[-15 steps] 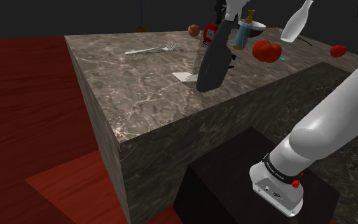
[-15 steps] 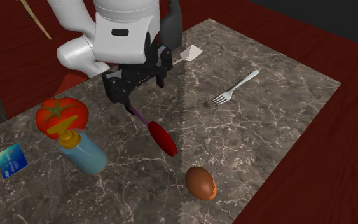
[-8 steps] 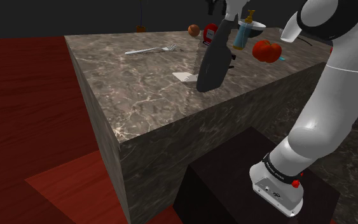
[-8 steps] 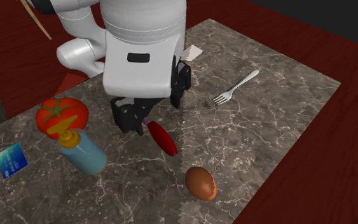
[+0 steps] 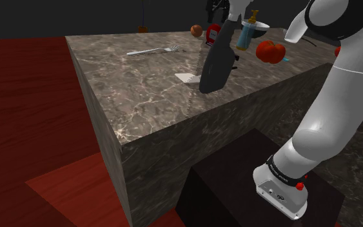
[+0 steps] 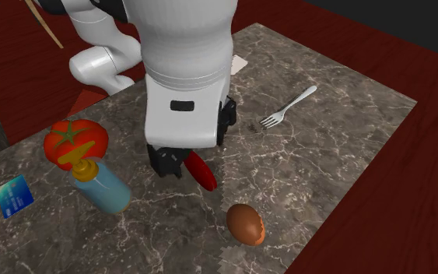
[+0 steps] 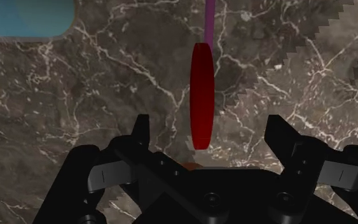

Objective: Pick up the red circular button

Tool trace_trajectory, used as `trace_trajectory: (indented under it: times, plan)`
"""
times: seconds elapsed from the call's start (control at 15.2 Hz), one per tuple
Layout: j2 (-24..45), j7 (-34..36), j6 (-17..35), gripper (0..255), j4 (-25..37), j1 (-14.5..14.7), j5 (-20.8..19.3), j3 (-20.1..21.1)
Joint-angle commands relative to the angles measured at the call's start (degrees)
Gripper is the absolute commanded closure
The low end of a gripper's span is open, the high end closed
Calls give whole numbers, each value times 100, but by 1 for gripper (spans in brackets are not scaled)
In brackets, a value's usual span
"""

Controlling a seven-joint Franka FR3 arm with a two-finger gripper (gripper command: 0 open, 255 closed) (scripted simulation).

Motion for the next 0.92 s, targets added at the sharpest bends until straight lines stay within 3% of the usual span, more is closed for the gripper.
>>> trace_trajectory:
  times: [0.0,0.07,0.66,0.86]
  plan:
    - [-33,1,59,0,-87,3,-3,1]
    - [-46,-1,75,255,-117,3,-4,0]
    - [-33,1,59,255,-87,3,-3,1]
    - [104,-6,-245,255,353,-11,11,-2]
